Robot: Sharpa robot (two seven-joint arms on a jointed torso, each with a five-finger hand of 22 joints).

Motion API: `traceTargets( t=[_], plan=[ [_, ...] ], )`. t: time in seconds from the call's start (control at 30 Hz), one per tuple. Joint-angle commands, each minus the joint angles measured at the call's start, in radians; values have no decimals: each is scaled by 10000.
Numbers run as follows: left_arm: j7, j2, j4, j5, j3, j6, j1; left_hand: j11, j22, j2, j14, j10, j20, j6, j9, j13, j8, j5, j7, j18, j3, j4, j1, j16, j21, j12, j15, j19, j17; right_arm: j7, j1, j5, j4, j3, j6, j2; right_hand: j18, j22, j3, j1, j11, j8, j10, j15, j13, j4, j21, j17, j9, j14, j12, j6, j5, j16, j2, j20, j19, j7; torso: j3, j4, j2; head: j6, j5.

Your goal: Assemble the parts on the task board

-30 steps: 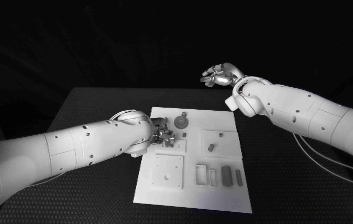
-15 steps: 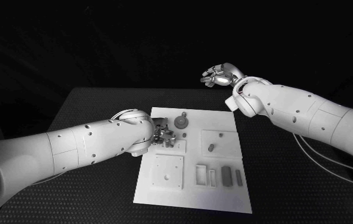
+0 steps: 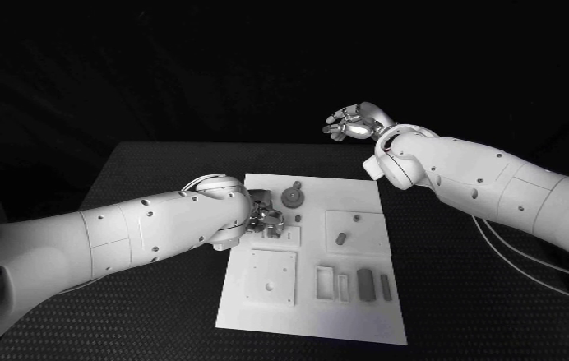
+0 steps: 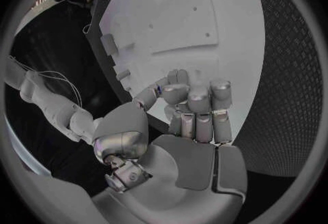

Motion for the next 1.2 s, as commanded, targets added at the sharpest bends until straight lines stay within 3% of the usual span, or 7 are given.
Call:
traceTargets(
  t=[0.03,1.2],
  plan=[
    [5,84,56,-18,-40,439,-67,-384,125,-30,248,-306,-1038,1699,-10,-13,36,-118,-1096,196,131,145,31,38,-4,59,-473,6,-11,52,-1,-4,13,3,100,-3,13,14,-53,32,765,13,-1904,53,-13,-9,-54,10,-17,-33,55,204,61,-43,34,9,-36,154,1,-3,2,-1,-7],
    [5,350,11,-807,-33,1136,-67,-384,114,194,293,-304,-1016,1780,-79,-24,58,-343,-1102,179,101,219,-41,93,-38,140,-406,40,-69,54,-1,3,-16,3,117,30,12,29,-58,31,768,17,-1907,56,-45,-6,-68,21,-30,-36,63,204,89,-56,27,15,-37,156,-4,5,3,-22,-10]
  ],
)
